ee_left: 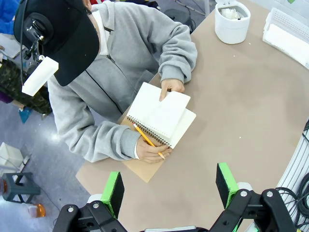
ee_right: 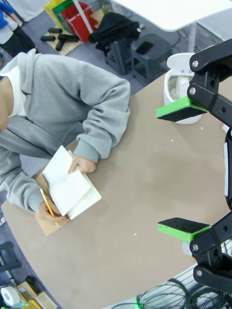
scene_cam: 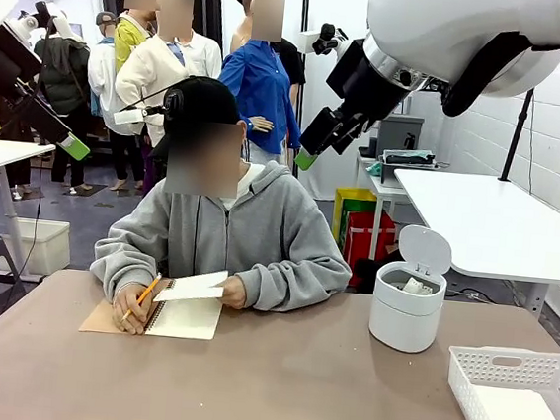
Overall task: Sort the paper based on its condition.
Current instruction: If a person hands you a paper, place it in the Organizing basket , and if it's crumpled, put it in the Trash can.
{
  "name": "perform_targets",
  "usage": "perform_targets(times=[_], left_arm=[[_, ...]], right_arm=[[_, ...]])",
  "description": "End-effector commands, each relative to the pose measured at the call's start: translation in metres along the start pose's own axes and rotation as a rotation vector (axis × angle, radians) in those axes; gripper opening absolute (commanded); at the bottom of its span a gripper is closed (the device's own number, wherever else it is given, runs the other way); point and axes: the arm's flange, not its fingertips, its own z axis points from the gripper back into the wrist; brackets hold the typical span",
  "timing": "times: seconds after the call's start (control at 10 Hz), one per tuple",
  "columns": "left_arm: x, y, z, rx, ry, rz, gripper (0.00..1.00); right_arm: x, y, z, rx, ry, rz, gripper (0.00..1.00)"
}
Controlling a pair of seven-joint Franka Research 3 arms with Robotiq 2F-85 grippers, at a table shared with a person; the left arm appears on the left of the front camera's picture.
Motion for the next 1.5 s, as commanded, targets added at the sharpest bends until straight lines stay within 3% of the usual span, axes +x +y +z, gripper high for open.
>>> perform_targets(times=[0.0,1.4], left_arm=[[0.0001,0.0006,-0.0003,0.006,-0.009,0.001,1.0],[0.0001,0.0006,-0.0003,0.006,-0.009,0.001,1.0]], right_arm=[[0.0001,0.0003,0.0007,0.008,-0.005,-0.011,1.0],[0.0001,0.0003,0.0007,0.008,-0.005,-0.011,1.0]])
